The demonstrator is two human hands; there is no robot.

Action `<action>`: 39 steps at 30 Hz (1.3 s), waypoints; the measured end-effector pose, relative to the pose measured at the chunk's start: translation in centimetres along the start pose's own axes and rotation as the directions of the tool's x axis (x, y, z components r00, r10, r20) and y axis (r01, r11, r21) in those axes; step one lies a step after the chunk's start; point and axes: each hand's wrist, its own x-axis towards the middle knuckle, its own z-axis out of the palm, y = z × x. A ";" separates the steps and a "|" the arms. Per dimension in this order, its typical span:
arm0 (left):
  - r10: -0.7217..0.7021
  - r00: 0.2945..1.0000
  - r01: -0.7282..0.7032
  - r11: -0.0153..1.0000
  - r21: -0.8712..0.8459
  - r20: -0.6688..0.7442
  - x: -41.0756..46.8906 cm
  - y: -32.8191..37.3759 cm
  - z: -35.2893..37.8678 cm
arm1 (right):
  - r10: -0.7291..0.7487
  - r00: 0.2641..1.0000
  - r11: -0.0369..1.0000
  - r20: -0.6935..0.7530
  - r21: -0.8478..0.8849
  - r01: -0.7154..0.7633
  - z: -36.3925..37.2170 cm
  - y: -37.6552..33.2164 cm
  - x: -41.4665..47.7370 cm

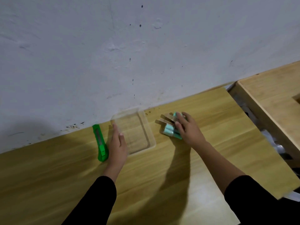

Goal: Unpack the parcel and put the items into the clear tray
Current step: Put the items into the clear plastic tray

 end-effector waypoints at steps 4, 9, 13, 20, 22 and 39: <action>0.008 1.000 -0.008 1.000 -0.009 0.007 0.1 -0.2 0.0 | -0.083 0.990 0.990 0.110 -0.100 0.094 0.6 -0.1 -1.0; -0.002 0.998 0.007 0.996 -0.087 0.064 -0.6 0.9 -0.1 | -0.146 0.984 0.928 0.102 -0.330 0.172 1.5 -0.3 -0.8; 0.004 0.999 -0.001 0.997 -0.078 0.039 -0.7 1.1 -0.3 | -0.151 0.987 0.920 0.046 -0.360 0.158 2.2 -0.3 -0.1; 0.016 1.000 -0.014 0.997 -0.079 0.027 -0.7 0.9 -0.3 | -0.069 0.997 0.962 0.045 -0.263 0.078 2.5 -1.5 1.5; 0.012 1.000 -0.010 0.997 -0.076 0.025 -0.6 0.8 -0.3 | -0.035 0.999 0.975 0.019 -0.218 0.039 2.8 -1.9 1.5; -0.002 0.997 0.005 0.999 0.032 -0.078 -0.3 -0.2 0.8 | -0.027 0.991 0.993 -0.129 0.109 0.041 1.4 -6.3 -1.3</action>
